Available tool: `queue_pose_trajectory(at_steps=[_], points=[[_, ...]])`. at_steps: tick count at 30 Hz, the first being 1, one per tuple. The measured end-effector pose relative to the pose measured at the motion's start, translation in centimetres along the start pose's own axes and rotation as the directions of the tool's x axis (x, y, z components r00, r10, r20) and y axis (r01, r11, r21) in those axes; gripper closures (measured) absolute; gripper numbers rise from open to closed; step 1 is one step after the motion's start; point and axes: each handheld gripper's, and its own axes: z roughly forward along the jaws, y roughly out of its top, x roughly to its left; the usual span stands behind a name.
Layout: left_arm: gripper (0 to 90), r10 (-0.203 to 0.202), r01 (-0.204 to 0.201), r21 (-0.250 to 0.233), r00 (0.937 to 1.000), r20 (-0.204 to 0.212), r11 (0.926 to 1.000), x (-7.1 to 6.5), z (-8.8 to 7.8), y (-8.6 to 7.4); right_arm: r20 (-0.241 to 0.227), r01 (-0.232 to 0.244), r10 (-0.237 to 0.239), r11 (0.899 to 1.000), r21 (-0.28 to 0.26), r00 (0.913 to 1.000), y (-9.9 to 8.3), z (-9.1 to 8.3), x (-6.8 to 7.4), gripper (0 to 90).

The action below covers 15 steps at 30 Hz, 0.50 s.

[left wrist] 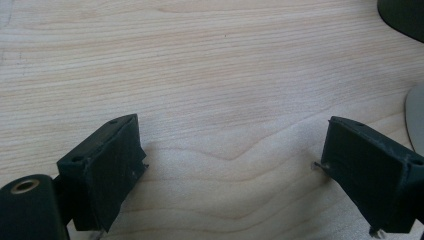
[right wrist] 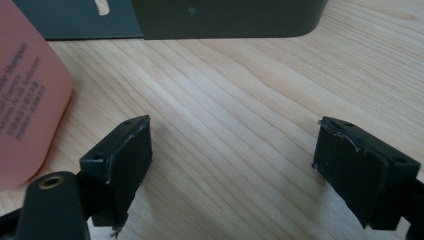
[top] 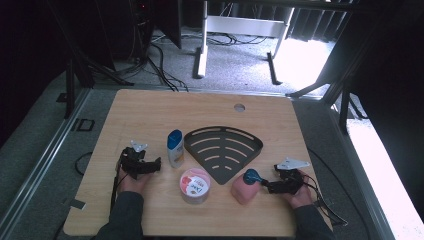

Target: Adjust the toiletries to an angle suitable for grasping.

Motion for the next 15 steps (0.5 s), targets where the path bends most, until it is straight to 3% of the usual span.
queue_pose_trajectory(at_steps=[15], points=[[9.9,-0.003,0.003,-0.001,1.0,-0.001,1.0,0.01,0.0,0.0,0.005,-0.007,0.007,1.0,0.001,1.0,0.14,0.16,0.17,14.4]])
